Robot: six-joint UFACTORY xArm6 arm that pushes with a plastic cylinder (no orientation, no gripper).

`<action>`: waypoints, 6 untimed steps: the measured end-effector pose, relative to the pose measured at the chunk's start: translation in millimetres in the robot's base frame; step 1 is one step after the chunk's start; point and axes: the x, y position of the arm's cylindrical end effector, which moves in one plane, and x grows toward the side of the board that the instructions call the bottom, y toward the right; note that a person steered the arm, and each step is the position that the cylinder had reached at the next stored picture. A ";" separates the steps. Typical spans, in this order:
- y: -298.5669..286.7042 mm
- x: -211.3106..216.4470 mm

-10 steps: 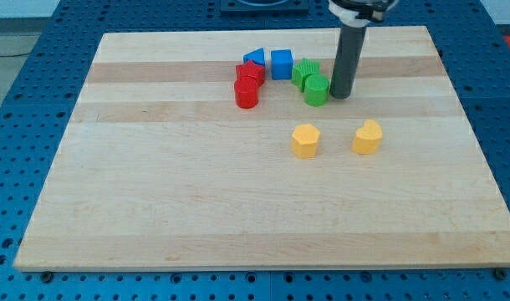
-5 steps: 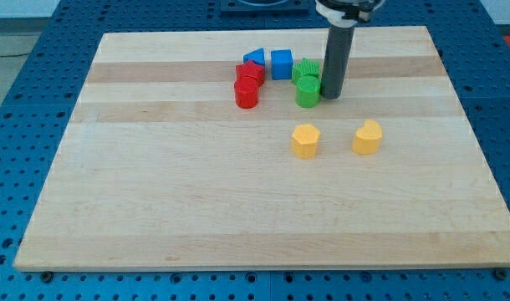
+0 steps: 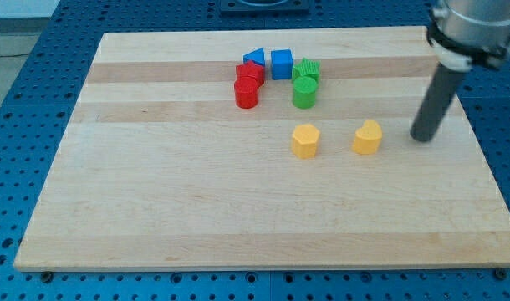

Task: Push the yellow heart below to the green circle

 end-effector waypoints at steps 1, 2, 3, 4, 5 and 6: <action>-5.9 5.5; -40.0 -5.9; -67.5 -5.0; -67.8 7.5; -76.2 16.3; -96.3 -3.3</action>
